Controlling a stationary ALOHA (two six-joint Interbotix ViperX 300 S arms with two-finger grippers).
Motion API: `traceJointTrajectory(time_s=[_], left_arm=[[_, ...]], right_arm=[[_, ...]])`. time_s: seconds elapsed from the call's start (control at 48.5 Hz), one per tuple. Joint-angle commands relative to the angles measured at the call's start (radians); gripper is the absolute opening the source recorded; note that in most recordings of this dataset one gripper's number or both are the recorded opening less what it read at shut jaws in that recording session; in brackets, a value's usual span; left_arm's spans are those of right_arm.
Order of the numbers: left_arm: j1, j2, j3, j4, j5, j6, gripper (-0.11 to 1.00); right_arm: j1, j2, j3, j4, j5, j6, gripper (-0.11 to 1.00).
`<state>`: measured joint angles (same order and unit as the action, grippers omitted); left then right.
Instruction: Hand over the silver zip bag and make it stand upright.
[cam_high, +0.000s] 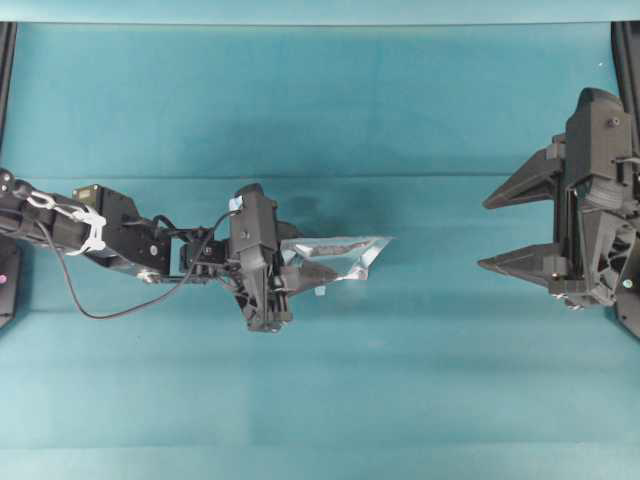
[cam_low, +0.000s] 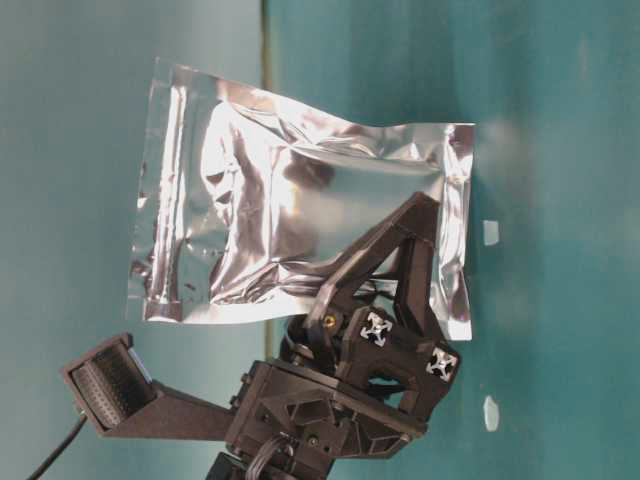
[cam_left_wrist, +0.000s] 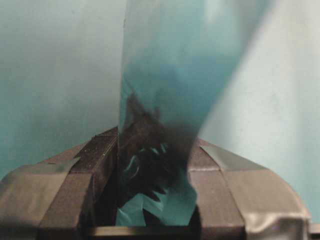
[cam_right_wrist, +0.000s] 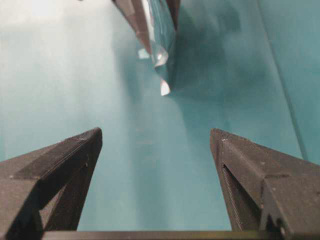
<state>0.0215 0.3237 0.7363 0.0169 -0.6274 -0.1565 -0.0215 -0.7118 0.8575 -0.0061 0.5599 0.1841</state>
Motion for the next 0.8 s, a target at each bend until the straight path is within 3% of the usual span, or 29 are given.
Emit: traceJointTrajectory(time_s=[0.0,0.784], left_arm=[[-0.012,-0.009,-0.005,0.003,-0.003,0.0,0.29],[-0.014,-0.009,-0.003,0.003,-0.003,0.0,0.29]], right_arm=[[0.0,-0.005,-0.009,0.0,-0.011,0.011,0.89],[0.0,-0.005,-0.006,0.0,-0.011,0.012,0.89]])
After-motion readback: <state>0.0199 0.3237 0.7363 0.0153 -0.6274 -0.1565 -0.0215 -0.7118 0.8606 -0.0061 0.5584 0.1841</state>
